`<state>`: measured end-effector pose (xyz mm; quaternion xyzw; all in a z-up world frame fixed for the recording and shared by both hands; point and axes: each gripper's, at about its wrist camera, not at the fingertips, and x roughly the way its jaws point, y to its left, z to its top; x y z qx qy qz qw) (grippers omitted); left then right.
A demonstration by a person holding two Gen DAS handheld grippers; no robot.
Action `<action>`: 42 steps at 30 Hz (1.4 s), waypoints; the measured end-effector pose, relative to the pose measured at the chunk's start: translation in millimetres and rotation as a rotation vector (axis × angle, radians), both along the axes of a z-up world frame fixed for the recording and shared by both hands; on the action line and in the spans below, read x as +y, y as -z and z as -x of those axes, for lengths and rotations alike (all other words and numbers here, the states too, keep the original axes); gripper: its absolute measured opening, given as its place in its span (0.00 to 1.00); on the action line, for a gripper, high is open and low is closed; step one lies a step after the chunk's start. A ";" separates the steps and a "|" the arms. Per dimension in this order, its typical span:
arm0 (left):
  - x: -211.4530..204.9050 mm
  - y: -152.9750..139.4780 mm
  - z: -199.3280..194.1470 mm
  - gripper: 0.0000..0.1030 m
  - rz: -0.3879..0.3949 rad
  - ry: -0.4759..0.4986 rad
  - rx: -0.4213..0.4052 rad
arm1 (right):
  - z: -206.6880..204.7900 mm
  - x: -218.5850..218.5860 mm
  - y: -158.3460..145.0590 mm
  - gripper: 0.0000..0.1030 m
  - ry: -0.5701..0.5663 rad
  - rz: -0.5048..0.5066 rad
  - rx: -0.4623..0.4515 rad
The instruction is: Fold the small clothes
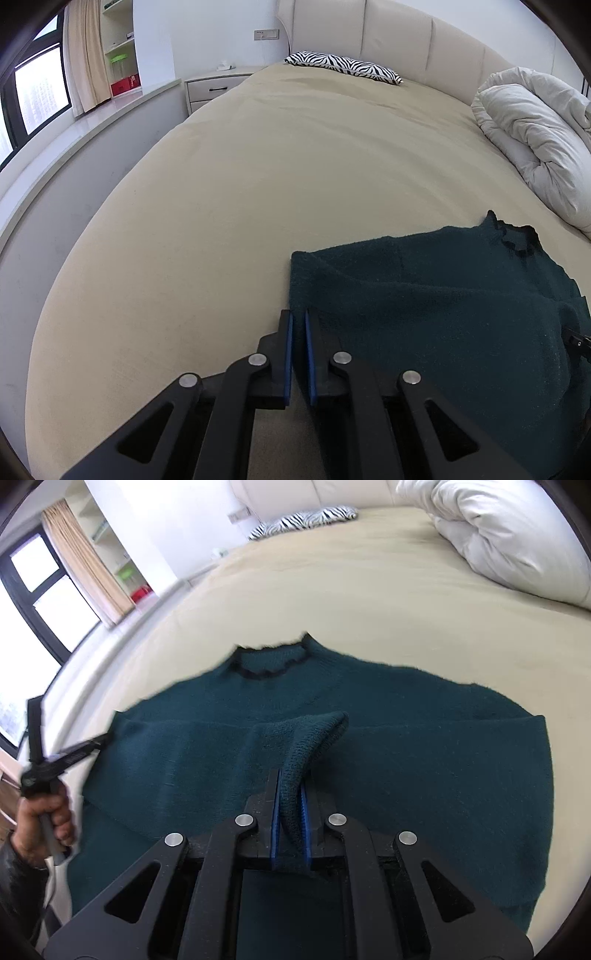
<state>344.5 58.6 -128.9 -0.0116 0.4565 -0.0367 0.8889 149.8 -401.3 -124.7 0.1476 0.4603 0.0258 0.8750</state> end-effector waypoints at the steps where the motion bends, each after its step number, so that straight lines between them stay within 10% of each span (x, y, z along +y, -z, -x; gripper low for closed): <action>1: 0.1 0.2 1.5 0.09 0.000 -0.004 -0.010 | -5.1 -2.6 10.9 0.08 0.014 0.020 0.035; 9: 24.3 -34.4 36.2 0.23 0.079 -0.063 -0.077 | 4.6 -28.9 14.7 0.15 0.083 -0.117 0.009; 13: -1.2 -34.2 58.5 0.57 0.006 -0.001 -0.062 | 12.1 -36.7 11.8 0.42 0.100 -0.214 0.002; 17: -20.1 -9.2 58.3 0.39 -0.123 0.029 -0.021 | 13.8 -28.7 15.5 0.42 0.077 -0.164 0.015; 22: -18.0 -2.8 59.1 0.09 -0.121 0.036 -0.023 | 14.4 -19.1 15.6 0.10 0.063 -0.059 0.045; 35: -18.6 2.9 67.2 0.12 -0.141 0.033 -0.045 | 21.3 -38.4 29.0 0.05 0.115 -0.158 0.046; 42: -19.8 -47.0 80.4 0.19 -0.201 -0.029 -0.175 | 25.3 -40.4 22.6 0.13 0.126 -0.155 0.079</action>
